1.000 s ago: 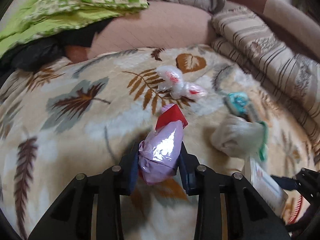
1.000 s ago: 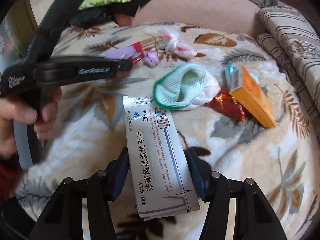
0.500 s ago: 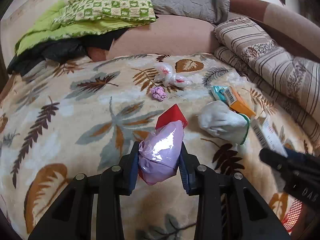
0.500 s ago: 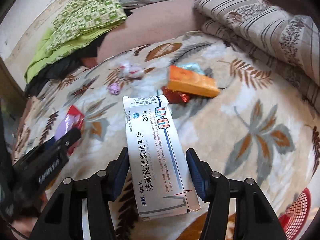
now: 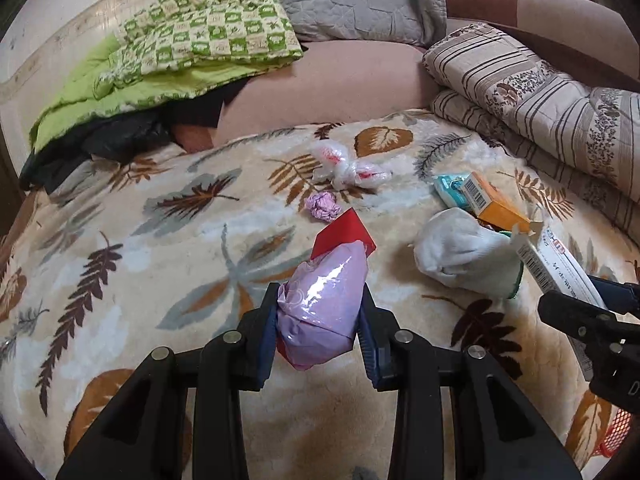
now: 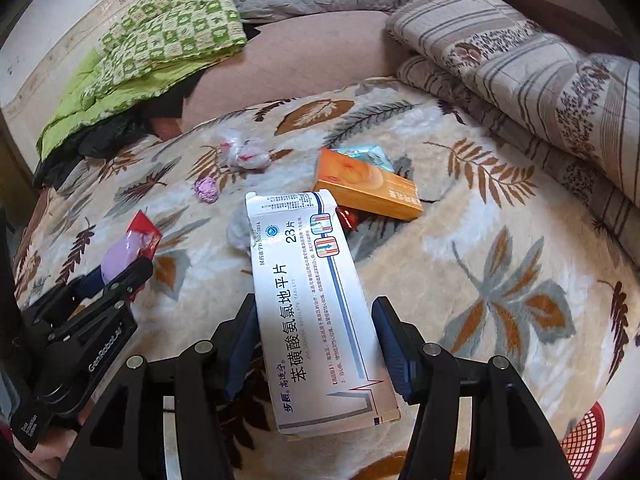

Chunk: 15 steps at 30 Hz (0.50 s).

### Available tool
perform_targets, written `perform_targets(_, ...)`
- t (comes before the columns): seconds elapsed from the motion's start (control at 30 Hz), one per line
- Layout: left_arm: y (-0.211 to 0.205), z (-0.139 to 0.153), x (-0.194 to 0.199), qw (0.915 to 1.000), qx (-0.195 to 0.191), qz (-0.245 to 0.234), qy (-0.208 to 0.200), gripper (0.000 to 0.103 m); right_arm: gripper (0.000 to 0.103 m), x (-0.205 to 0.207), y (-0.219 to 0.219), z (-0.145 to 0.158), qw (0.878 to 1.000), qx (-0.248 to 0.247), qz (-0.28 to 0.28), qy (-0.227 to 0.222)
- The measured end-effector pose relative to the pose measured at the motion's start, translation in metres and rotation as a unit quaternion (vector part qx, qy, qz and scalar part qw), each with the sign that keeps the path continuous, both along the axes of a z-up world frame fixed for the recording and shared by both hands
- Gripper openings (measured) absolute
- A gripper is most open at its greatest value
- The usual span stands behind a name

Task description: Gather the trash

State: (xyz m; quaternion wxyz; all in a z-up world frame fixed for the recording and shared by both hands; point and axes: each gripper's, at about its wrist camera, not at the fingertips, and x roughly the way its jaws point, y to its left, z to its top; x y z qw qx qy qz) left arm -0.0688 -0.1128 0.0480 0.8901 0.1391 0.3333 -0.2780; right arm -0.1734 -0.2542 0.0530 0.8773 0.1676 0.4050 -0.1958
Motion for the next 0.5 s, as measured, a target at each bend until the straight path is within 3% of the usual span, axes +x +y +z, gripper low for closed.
perform_targets(0.5, -0.0055, 0.0037, -0.0114, 0.9996, 0.007, -0.016, -0.021, 0.035, 0.061, -0.0073, -0.0036, 0.0037, 1.0, -0.014, -0.013, -0.001)
